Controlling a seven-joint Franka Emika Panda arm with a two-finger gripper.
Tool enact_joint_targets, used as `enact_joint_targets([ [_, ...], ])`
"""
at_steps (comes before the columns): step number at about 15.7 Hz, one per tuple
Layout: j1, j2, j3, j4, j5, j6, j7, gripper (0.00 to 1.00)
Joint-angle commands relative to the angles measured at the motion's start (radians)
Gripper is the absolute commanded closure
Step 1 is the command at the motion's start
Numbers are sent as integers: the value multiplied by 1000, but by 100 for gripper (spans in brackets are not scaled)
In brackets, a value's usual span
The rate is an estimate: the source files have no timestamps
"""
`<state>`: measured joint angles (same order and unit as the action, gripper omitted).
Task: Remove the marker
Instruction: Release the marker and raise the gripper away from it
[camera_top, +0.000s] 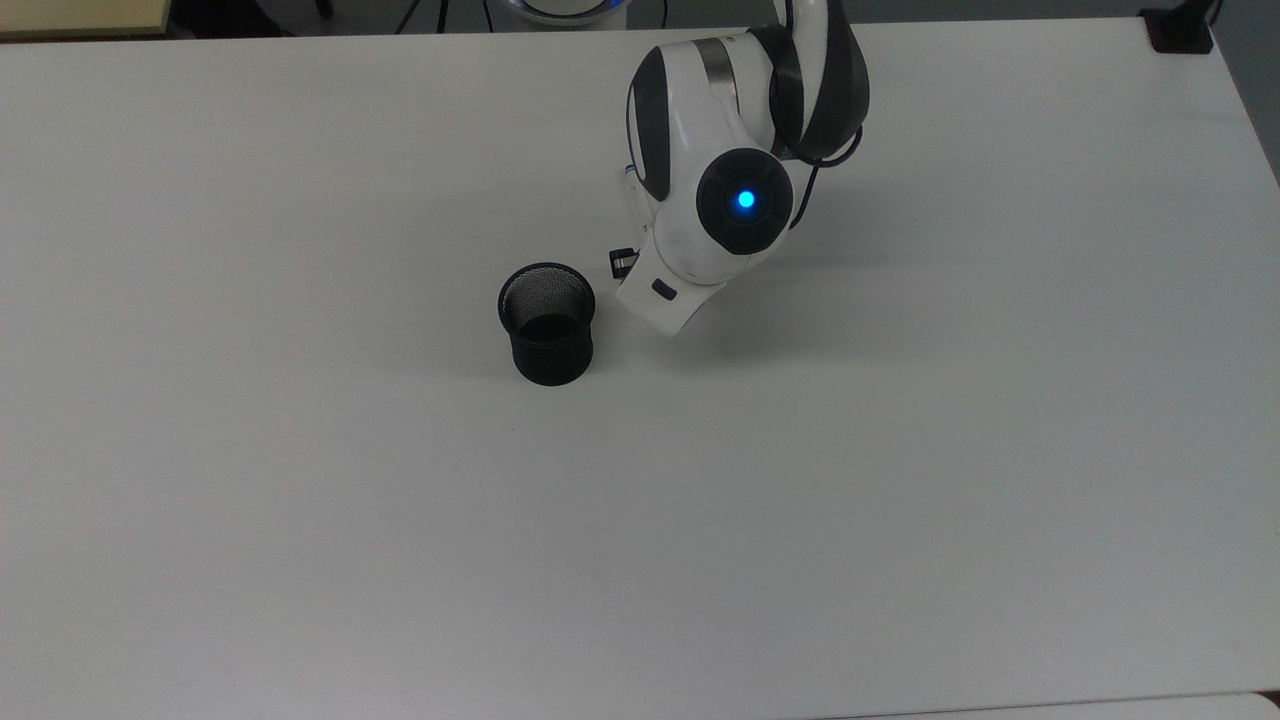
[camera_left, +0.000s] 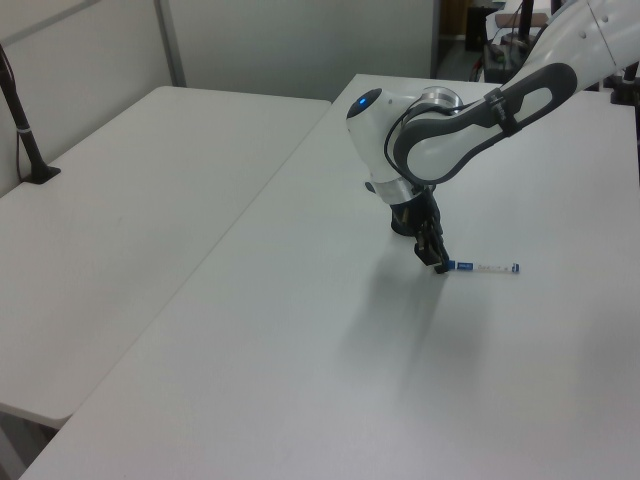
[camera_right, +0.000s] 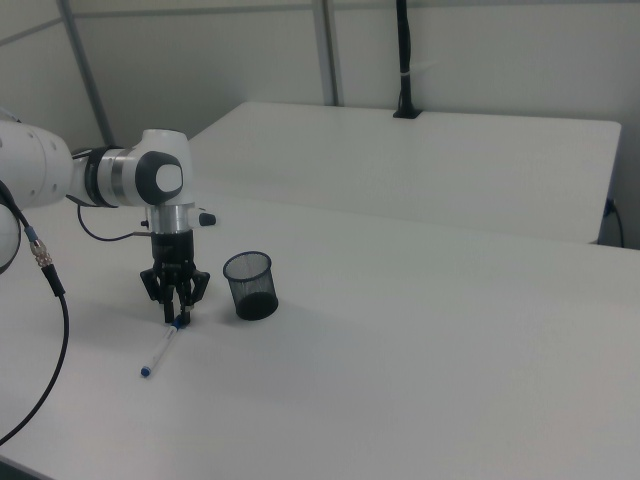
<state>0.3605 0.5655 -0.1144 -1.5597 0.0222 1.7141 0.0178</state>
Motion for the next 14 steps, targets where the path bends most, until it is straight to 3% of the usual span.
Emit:
enact_joint_targets([
  [1, 12, -39, -19, -13, -13, 19, 24, 29],
  [2, 9, -53, -21, -13, -14, 19, 36, 10],
  [3, 5, -71, -21, -13, -16, 19, 56, 0],
  [8, -35, -177, -30, -16, -21, 12, 63, 0],
  [14, -147, -370, -36, -16, -33, -7, 98, 0],
])
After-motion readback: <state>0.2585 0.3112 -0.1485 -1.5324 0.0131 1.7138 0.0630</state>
